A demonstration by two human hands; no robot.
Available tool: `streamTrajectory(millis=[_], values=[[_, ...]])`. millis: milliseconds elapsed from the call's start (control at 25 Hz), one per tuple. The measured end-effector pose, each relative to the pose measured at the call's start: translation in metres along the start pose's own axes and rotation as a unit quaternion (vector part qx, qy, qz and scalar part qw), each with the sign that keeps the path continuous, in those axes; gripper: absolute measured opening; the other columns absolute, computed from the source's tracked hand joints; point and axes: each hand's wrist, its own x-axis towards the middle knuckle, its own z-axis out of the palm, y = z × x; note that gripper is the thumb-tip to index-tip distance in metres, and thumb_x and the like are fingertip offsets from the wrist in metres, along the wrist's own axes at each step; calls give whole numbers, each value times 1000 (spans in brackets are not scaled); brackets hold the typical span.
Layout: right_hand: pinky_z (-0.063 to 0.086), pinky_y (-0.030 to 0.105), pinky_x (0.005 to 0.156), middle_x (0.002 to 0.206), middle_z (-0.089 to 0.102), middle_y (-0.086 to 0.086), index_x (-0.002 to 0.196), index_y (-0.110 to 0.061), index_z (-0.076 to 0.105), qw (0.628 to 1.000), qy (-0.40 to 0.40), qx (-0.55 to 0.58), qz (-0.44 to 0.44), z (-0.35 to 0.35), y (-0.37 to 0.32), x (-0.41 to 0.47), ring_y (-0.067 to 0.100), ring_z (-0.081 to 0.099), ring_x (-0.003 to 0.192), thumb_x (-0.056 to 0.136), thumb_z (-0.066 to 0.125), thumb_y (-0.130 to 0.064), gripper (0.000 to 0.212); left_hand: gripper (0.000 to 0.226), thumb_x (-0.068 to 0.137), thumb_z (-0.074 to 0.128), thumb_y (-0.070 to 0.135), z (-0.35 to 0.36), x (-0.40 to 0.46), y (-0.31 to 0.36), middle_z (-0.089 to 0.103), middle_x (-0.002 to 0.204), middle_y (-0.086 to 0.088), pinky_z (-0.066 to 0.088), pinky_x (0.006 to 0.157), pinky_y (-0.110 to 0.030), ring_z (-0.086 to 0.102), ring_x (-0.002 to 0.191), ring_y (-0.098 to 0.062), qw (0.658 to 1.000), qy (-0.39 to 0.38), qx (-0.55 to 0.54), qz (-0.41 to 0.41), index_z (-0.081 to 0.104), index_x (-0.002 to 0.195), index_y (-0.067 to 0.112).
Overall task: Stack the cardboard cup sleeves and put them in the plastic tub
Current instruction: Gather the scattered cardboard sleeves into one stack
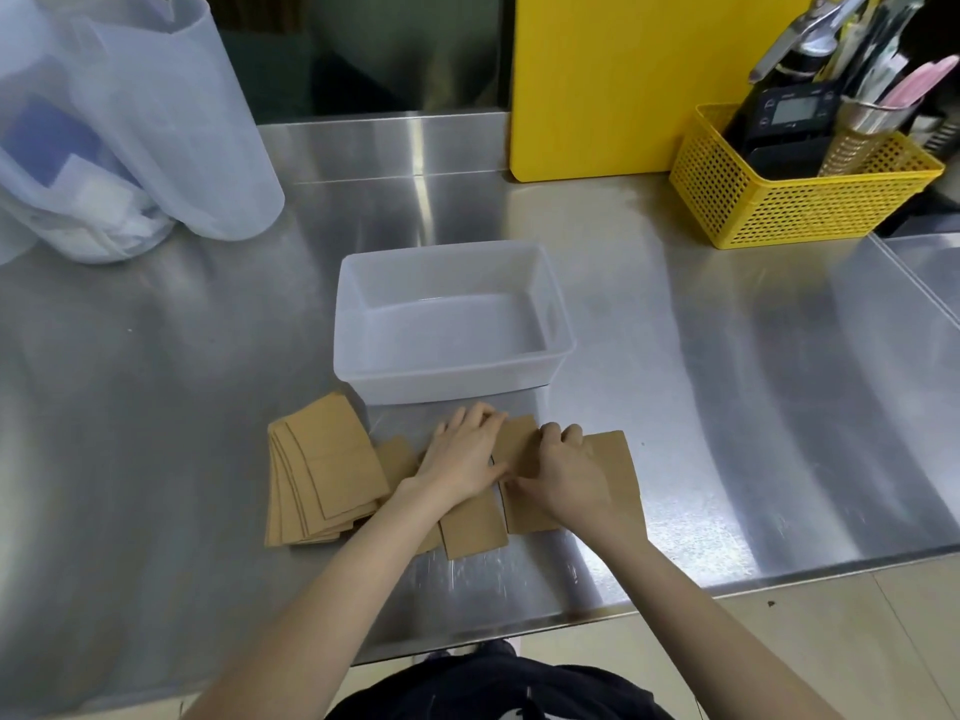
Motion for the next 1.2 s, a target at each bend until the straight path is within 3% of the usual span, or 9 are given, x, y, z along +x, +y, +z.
streamTrajectory(millis=[240,440,520,640,760,840,960,1120,1200], values=[[35,37,101,125,36,23,125,-2,33,994,14,110,-9,6,-1,1,40,39,115,79,65,-17,58,64,84,55,31,2,2,-2,36,134,-9,26,105,-37,29,127,-26,999,-3,-35,-12,25,138,17],[40,37,100,122,39,19,120,-5,41,984,24,172,-41,10,2,-4,36,47,110,78,58,-3,46,41,84,56,24,5,-5,-5,42,124,-11,35,101,-38,37,120,-26,992,51,-111,-34,42,120,10],[41,28,93,116,45,15,117,-6,44,981,31,187,-50,10,3,-5,32,50,107,78,59,-3,42,33,85,55,21,3,-8,-4,46,121,-11,39,94,-37,44,115,-26,987,62,-143,-36,44,114,8],[35,11,62,99,45,4,111,-7,51,976,47,203,-67,2,4,-8,23,55,91,79,59,-4,33,26,86,53,19,-4,-13,-2,55,114,-10,41,83,-33,51,107,-24,972,69,-219,-43,45,109,9],[39,2,59,94,53,5,105,-8,57,971,79,211,-80,-8,12,-11,16,53,79,84,55,-8,22,25,86,53,17,-15,-22,-1,52,105,-2,33,80,-24,47,100,-14,951,90,-290,-49,46,109,9],[41,9,64,97,61,10,103,-10,58,970,126,198,-54,-13,21,-13,20,57,83,85,55,-15,19,22,87,52,16,-24,-26,-4,49,101,2,32,79,-22,45,97,-12,941,110,-315,-51,47,106,10],[43,37,84,114,55,14,114,-10,50,978,148,136,49,-17,36,-17,32,56,102,85,55,-26,33,14,87,52,16,-28,-32,-12,52,99,2,34,76,-21,50,94,-14,929,133,-341,-55,47,101,12],[38,44,94,122,43,21,119,-1,39,982,118,15,144,-9,46,-25,38,42,115,76,64,-41,64,23,89,49,17,-23,-39,-15,53,102,1,35,78,-22,46,95,-8,923,149,-349,-70,48,109,7],[36,44,96,121,41,22,116,1,38,981,109,6,163,-5,46,-25,38,39,115,72,68,-43,70,23,89,49,17,-20,-41,-15,56,107,-4,43,82,-28,50,95,-12,917,147,-363,-75,47,110,7]])
